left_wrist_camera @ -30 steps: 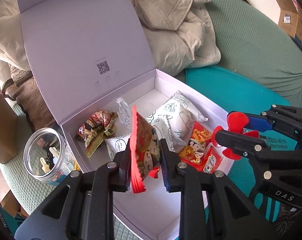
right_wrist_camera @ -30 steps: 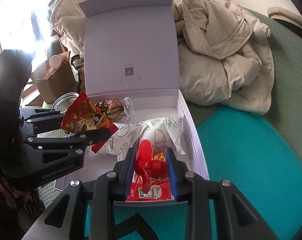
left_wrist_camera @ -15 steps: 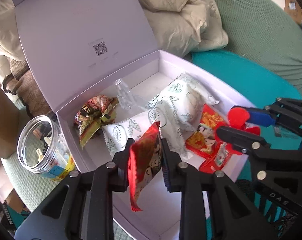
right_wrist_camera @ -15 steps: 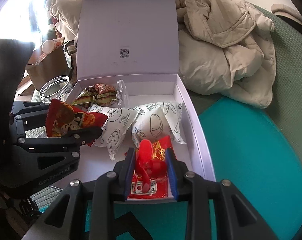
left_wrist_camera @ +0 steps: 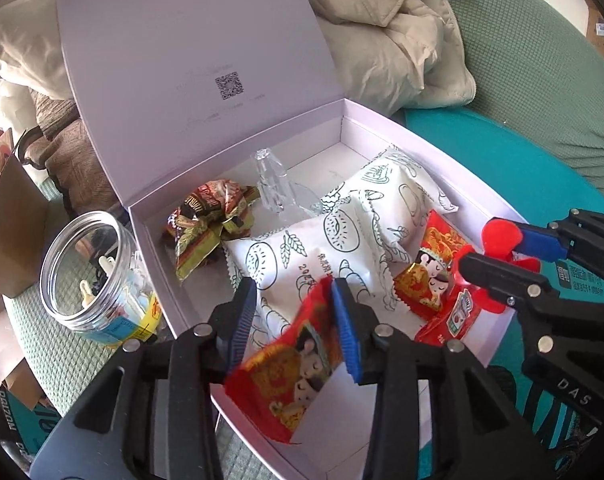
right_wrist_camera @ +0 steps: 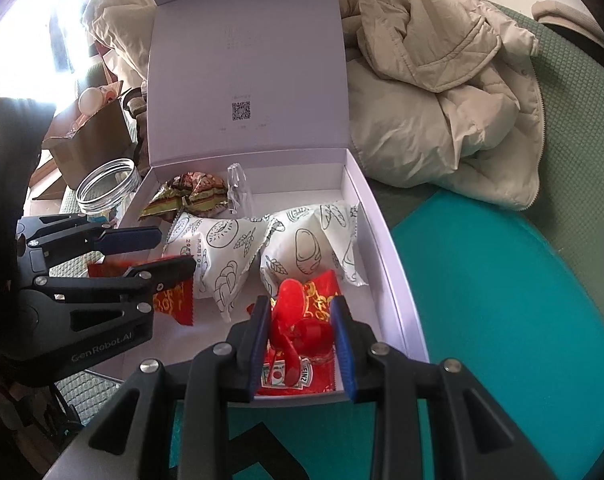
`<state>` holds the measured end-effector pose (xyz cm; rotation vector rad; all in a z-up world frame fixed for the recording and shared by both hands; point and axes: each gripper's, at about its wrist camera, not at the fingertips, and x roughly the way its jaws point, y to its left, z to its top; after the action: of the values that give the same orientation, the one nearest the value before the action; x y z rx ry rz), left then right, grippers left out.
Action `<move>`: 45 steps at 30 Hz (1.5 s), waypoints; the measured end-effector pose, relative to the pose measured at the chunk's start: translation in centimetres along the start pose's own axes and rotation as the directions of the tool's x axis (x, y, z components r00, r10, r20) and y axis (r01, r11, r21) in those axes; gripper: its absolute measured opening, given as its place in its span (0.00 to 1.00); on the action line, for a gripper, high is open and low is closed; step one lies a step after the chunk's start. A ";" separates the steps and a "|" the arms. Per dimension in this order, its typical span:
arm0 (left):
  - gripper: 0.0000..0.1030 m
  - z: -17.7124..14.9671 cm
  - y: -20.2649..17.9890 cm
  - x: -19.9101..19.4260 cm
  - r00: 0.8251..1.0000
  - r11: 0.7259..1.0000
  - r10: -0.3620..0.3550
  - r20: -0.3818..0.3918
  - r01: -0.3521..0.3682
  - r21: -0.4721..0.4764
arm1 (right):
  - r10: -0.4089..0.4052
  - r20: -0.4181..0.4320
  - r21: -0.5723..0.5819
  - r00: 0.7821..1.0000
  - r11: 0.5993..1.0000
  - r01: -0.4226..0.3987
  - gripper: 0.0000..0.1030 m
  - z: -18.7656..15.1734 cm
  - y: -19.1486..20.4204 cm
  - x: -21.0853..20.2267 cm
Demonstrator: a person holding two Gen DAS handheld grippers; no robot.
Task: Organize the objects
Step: 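Open the left tool to drop the candy packet while the right tool releases the pinwheel in the box, then withdraw both open tools away from the box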
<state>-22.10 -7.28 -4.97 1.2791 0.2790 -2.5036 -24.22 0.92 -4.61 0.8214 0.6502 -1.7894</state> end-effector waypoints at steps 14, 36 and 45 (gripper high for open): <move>0.65 0.1 1.8 -5.7 0.995 0.998 -0.003 0.104 0.009 -0.063 | -0.102 0.111 0.063 0.989 0.993 0.095 0.63 0.7 0.6 -6.3; 0.87 -4.1 3.6 -14.9 0.979 0.991 0.076 0.190 -0.053 -0.125 | -0.170 0.135 0.137 0.976 0.979 0.152 0.84 -2.1 3.6 -14.0; 0.87 -6.9 3.3 -16.6 0.974 0.988 0.124 0.187 -0.103 -0.117 | -0.182 0.117 0.097 0.976 0.980 0.171 0.84 -4.5 5.3 -15.5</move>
<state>-6.59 -5.06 4.40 0.9730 0.2809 -2.4568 -14.30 11.34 4.45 0.7201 0.5817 -2.0255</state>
